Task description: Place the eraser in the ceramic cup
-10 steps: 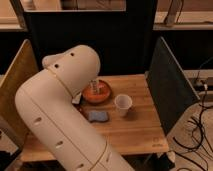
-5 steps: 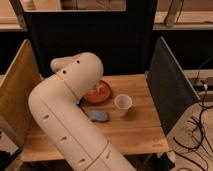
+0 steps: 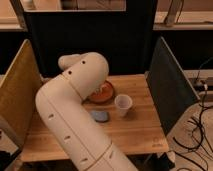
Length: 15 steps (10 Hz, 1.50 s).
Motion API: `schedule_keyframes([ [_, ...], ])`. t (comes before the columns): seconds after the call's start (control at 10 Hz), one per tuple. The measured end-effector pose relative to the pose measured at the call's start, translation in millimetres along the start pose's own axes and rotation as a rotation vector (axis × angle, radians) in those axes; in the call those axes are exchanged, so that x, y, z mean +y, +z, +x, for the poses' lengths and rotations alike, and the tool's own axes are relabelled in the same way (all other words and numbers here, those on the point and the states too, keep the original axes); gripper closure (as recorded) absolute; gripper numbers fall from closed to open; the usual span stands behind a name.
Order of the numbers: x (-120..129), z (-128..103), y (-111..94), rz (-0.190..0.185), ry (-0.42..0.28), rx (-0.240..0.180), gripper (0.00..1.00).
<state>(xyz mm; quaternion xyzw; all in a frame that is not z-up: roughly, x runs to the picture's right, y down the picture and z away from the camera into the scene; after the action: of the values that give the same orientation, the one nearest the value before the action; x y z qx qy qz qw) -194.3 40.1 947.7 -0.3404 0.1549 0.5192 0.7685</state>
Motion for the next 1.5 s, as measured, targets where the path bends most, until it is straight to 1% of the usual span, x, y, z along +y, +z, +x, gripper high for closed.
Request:
schedule_keyframes([
  [0.1,-7,2,0,-0.001,0.024,-0.004,0.20],
  [0.3,-17,11,4,-0.003,0.055,0.008,0.20],
  [0.6,-10,16,13,-0.016,0.055,0.026,0.20],
  [0.9,7,-1,8,-0.018,0.010,0.009,0.20],
  [1.1,11,-17,4,-0.011,-0.009,-0.004,0.20],
  [1.3,11,-22,5,-0.007,-0.007,-0.006,0.20],
  [1.5,11,-21,5,-0.007,-0.005,-0.005,0.20],
])
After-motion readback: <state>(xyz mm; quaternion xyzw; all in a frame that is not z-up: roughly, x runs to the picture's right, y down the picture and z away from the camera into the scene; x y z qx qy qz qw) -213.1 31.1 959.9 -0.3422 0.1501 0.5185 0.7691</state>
